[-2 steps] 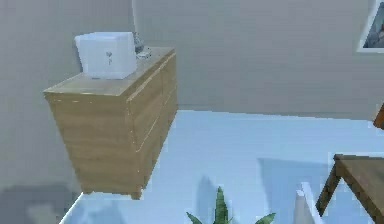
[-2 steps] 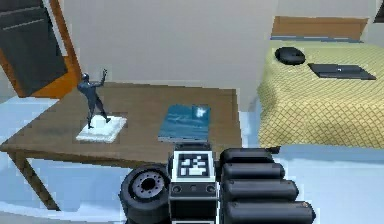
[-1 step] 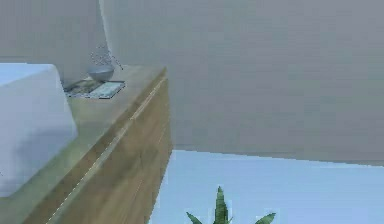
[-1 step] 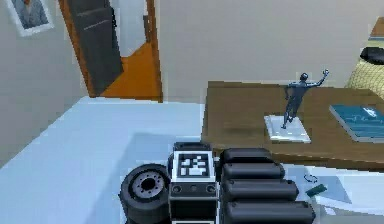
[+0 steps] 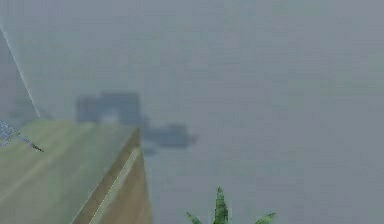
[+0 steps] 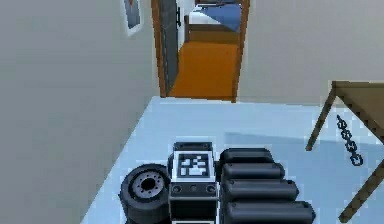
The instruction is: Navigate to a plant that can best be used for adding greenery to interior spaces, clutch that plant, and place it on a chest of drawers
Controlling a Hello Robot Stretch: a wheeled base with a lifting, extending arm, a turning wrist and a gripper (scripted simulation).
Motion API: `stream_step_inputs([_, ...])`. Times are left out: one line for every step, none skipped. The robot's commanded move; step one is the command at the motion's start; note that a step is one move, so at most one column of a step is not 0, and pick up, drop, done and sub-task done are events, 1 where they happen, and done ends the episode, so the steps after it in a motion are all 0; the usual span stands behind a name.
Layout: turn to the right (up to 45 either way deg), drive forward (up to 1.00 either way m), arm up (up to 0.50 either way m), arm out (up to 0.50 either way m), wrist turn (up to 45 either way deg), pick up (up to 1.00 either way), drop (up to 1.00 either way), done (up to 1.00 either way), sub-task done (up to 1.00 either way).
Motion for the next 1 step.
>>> stream_step_inputs([-45.0, 0.00, 0.00, 0.00, 0.0, 0.00, 0.00, 0.00, 0.00])
